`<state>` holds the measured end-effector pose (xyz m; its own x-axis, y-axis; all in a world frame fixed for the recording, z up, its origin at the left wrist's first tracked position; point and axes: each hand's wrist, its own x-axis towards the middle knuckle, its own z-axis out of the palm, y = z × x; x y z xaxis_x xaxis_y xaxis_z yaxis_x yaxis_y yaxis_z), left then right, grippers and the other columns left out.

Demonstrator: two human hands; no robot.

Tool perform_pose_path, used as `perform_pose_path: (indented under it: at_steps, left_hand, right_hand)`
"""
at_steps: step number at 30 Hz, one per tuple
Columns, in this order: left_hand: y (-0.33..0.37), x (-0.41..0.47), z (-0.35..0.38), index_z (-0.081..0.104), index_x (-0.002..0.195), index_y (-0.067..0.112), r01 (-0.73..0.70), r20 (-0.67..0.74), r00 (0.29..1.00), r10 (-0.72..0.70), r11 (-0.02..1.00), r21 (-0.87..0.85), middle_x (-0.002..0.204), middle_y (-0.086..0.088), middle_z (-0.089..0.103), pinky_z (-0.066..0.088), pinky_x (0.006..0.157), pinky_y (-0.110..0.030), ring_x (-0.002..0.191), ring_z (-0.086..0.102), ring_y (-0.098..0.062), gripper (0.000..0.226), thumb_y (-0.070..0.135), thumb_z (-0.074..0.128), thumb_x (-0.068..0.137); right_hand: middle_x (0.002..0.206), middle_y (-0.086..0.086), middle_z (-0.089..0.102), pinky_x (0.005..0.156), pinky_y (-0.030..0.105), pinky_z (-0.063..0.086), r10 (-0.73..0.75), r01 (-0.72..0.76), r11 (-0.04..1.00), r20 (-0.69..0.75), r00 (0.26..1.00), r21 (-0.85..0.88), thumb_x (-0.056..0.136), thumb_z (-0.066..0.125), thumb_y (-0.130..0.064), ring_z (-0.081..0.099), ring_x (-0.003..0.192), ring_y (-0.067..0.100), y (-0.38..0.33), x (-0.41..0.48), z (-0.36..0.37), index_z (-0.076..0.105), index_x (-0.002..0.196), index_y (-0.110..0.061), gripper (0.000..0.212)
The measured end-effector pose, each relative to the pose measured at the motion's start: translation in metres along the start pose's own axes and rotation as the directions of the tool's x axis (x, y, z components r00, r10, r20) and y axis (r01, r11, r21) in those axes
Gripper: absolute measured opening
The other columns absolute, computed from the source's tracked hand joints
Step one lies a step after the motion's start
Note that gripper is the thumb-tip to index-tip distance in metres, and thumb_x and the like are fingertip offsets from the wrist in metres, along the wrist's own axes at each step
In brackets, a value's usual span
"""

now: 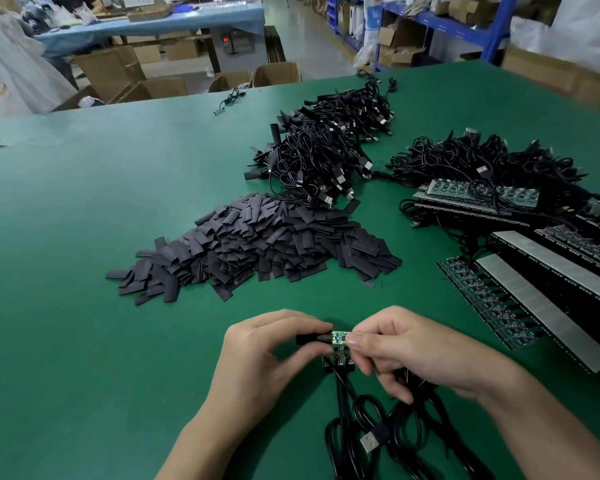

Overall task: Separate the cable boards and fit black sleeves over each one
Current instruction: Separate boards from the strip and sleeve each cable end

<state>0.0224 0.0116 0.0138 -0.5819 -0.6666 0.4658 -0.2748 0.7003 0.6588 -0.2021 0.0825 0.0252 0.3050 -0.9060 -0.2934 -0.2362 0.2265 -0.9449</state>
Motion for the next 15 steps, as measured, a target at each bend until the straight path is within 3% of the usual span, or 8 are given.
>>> perform_pose_path:
  at_steps: [4, 9, 15]
  left_hand:
    - [-0.0009, 0.0003, 0.0004, 0.082, 0.096, 0.017, 0.015, 0.014, 1.0, -0.014, 0.999, -0.04, 0.094, 0.016, 0.076, 0.058, 0.081, -0.024, 0.088, 0.072, 0.0, 0.018, 0.025, 0.085, 0.08]
    - [-0.001, 0.0009, 0.0012, 0.082, 0.093, 0.023, 0.09, -0.025, 0.995, -0.092, 0.994, -0.057, 0.091, 0.022, 0.076, 0.055, 0.08, -0.017, 0.084, 0.072, 0.002, 0.02, 0.032, 0.086, 0.076]
    - [0.0008, 0.0005, 0.0025, 0.082, 0.09, 0.025, 0.127, -0.062, 0.99, -0.128, 0.991, -0.032, 0.087, 0.024, 0.076, 0.051, 0.076, -0.012, 0.079, 0.071, 0.003, 0.021, 0.038, 0.086, 0.074]
  right_hand:
    - [0.052, -0.001, 0.03, 0.065, 0.012, 0.047, 0.001, -0.001, 1.0, 0.012, 1.0, 0.012, 0.101, 0.054, -0.048, 0.052, 0.041, 0.016, -0.0009, -0.0005, 0.0001, 0.063, 0.071, -0.021, 0.042]
    - [0.052, -0.004, 0.031, 0.053, 0.019, 0.044, -0.018, 0.018, 1.0, 0.002, 1.0, -0.008, 0.103, 0.052, -0.046, 0.05, 0.041, 0.016, -0.0031, 0.0002, 0.0019, 0.063, 0.072, -0.021, 0.041]
    - [0.049, -0.006, 0.031, 0.051, 0.02, 0.041, -0.021, 0.016, 0.996, -0.052, 0.998, -0.092, 0.1, 0.051, -0.046, 0.049, 0.04, 0.015, -0.003, 0.0008, 0.0047, 0.059, 0.072, -0.014, 0.044]
